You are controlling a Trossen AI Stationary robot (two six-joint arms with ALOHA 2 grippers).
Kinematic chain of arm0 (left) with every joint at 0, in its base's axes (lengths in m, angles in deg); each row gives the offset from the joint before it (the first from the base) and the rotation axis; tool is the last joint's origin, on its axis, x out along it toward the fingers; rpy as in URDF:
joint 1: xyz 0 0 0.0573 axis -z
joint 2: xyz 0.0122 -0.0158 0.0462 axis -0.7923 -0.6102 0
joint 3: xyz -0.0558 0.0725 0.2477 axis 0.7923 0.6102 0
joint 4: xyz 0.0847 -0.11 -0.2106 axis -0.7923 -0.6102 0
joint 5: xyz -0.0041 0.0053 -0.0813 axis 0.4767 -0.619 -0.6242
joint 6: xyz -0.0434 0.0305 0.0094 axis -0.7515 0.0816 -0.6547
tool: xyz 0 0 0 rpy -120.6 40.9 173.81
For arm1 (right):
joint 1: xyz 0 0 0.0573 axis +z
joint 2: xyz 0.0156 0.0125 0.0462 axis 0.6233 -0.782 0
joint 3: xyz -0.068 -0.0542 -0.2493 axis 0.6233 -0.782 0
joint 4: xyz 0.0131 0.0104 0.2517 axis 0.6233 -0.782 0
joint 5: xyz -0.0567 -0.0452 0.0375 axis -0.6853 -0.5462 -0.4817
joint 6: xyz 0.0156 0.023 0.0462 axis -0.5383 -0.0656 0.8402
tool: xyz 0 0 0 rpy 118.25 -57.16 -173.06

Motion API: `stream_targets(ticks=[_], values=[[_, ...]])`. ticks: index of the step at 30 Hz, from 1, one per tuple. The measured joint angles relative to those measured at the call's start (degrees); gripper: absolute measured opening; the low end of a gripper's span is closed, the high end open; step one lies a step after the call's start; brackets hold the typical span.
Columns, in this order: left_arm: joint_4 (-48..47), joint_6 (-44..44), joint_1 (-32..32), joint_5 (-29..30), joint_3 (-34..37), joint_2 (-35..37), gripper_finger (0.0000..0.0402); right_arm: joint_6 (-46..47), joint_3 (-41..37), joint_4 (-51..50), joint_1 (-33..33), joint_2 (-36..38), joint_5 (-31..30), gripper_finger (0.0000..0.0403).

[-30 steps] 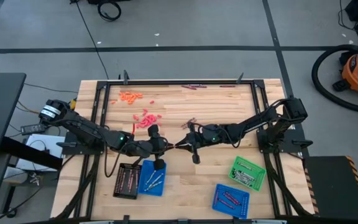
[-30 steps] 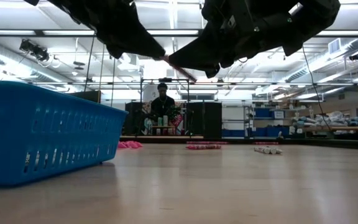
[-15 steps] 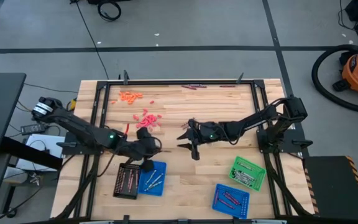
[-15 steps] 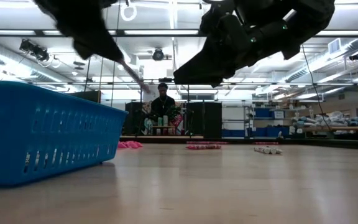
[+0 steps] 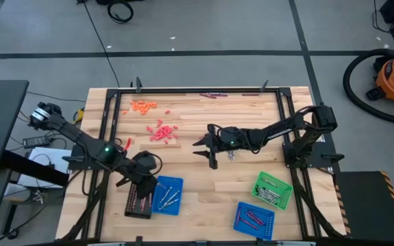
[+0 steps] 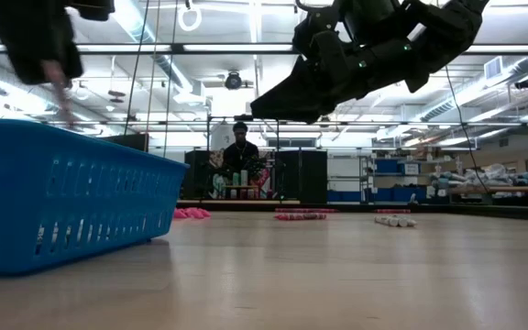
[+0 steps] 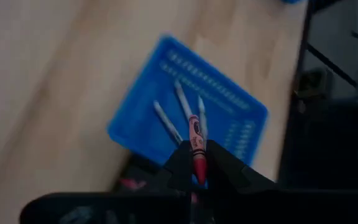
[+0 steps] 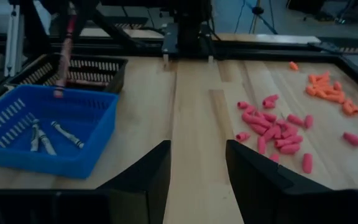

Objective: Sort crayons
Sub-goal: Put the pink crayon into the black bin

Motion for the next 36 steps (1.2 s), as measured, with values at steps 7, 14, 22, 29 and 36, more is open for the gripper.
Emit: stream_targets(ticks=[7,14,22,29,36], values=[[-0.8,-7.1,0.6,-11.1,0.0,0.5,0.0030,-1.1,0.0,2.1,-1.2,0.0,0.3,0.0162],[-1.4,-12.6,0.6,-15.5,0.0,0.3,0.0030,-1.0,0.0,2.4,-1.9,-0.1,1.7,0.0162],[-4.3,-18.3,2.5,-19.6,0.0,-0.7,0.0030,-1.0,0.0,2.4,-1.9,-0.1,2.1,0.0162],[-6.0,-21.5,5.1,-23.2,0.0,-5.6,0.0030,-0.9,0.0,2.4,-1.9,-0.2,2.5,0.0162],[-6.1,-21.9,5.4,-27.8,0.0,-10.2,0.0039,-0.9,0.0,2.4,-1.9,-0.2,2.5,0.0162]])
